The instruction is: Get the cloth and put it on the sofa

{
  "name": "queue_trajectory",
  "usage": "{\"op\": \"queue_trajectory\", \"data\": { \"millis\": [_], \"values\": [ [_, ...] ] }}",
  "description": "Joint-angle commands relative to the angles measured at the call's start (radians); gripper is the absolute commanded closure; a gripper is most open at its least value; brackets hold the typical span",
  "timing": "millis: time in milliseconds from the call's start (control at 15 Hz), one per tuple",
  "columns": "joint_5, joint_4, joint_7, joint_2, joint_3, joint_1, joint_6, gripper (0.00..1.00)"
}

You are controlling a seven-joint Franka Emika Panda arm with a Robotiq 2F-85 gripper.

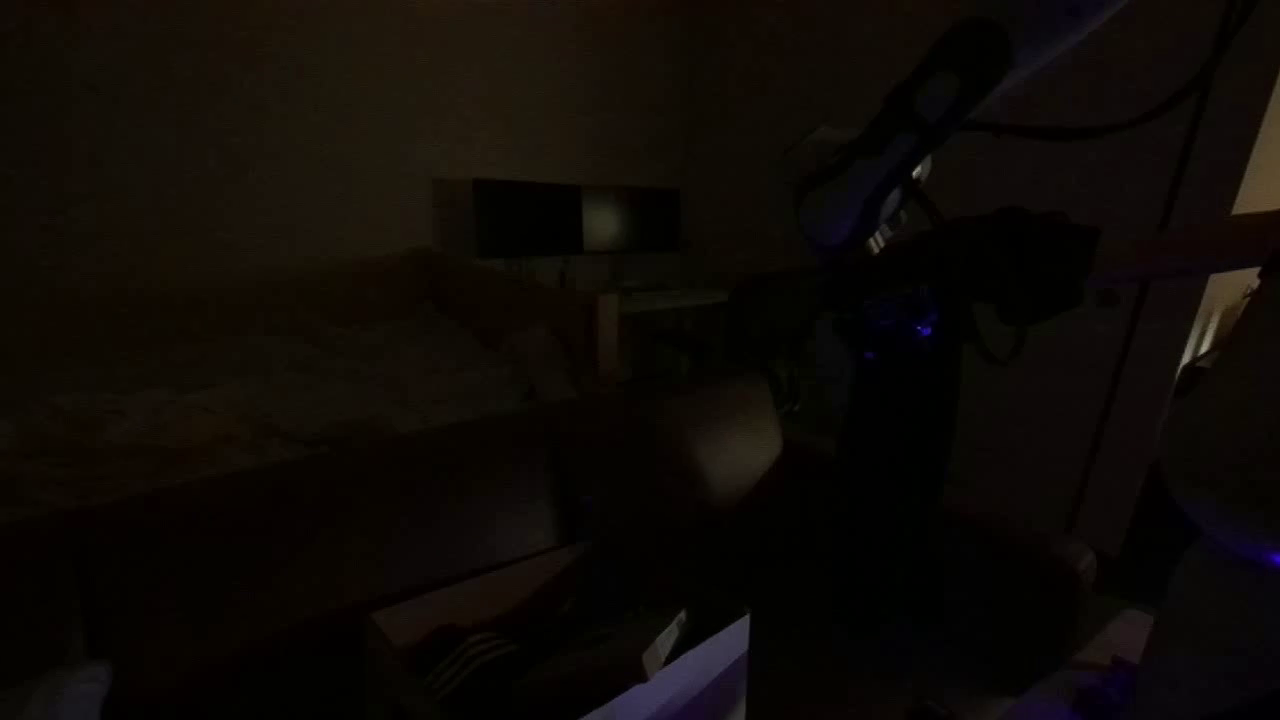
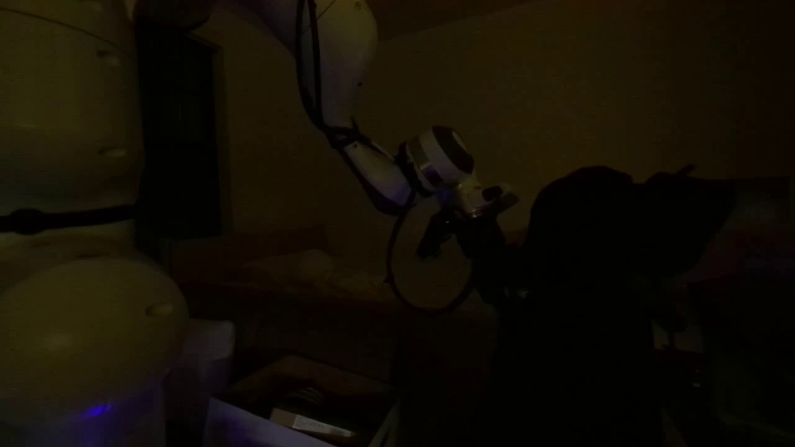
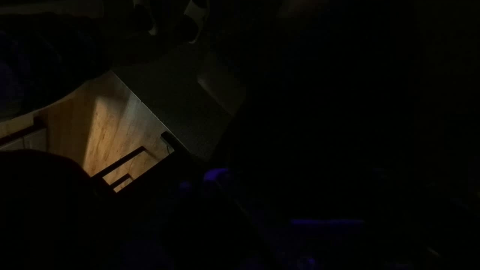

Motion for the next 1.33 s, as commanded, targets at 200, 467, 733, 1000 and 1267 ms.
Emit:
{"op": "queue_trajectory", "data": {
  "millis": [200,467,733,1000,1267],
  "values": [
    [0.034,0.002,-0.039,-0.012,0.015,0.025,0.035,0.85],
    [0.135,-0.021,-0.155,-0.051,0.026,0.043,0.1,1.0],
    [0.185,-0.027,-0.241,-0.105,0.048,0.06,0.119,1.0],
    [0.115,-0.002,-0.166,-0.113,0.078,0.055,0.083,1.0],
    [0.051,-0.022,-0.121,-0.136,0.082,0.052,0.058,0.6]
  ]
}}
